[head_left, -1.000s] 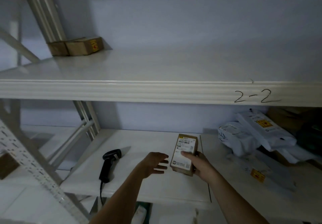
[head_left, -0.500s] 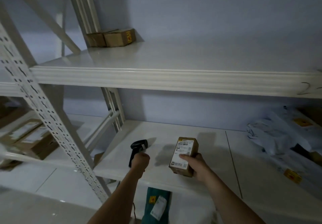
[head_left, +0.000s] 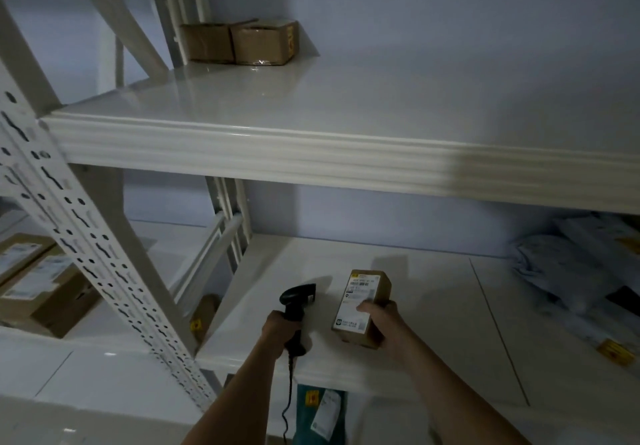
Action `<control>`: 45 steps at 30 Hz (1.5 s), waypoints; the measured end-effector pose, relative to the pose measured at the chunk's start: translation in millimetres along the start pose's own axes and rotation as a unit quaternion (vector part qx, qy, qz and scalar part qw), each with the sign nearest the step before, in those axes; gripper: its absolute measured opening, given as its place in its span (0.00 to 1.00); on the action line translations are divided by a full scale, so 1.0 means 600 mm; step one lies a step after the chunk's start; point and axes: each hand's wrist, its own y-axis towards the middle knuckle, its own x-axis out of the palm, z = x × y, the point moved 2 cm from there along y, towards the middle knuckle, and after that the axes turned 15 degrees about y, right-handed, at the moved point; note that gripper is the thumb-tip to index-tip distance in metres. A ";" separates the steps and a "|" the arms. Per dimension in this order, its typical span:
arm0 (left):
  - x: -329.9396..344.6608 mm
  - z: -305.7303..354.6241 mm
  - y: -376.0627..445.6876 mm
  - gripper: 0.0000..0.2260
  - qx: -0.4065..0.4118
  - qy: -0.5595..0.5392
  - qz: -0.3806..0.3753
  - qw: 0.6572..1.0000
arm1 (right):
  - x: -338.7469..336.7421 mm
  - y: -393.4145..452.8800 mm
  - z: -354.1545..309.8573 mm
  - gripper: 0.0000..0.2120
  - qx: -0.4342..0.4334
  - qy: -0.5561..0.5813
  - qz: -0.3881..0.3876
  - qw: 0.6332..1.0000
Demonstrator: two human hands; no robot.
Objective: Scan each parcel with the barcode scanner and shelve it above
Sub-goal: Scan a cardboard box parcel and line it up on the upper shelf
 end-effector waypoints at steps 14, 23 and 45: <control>0.003 0.053 -0.052 0.02 0.105 -0.062 -0.065 0.990 | -0.038 -0.014 -0.024 0.36 -0.100 -0.034 0.015 0.994; -0.023 0.135 -0.109 0.05 0.194 -0.087 -0.071 0.975 | -0.056 -0.047 -0.049 0.30 -0.228 -0.070 0.019 0.971; 0.006 0.147 -0.166 0.07 0.258 -0.010 -0.063 0.964 | -0.090 -0.057 -0.048 0.25 -0.225 -0.051 0.013 0.973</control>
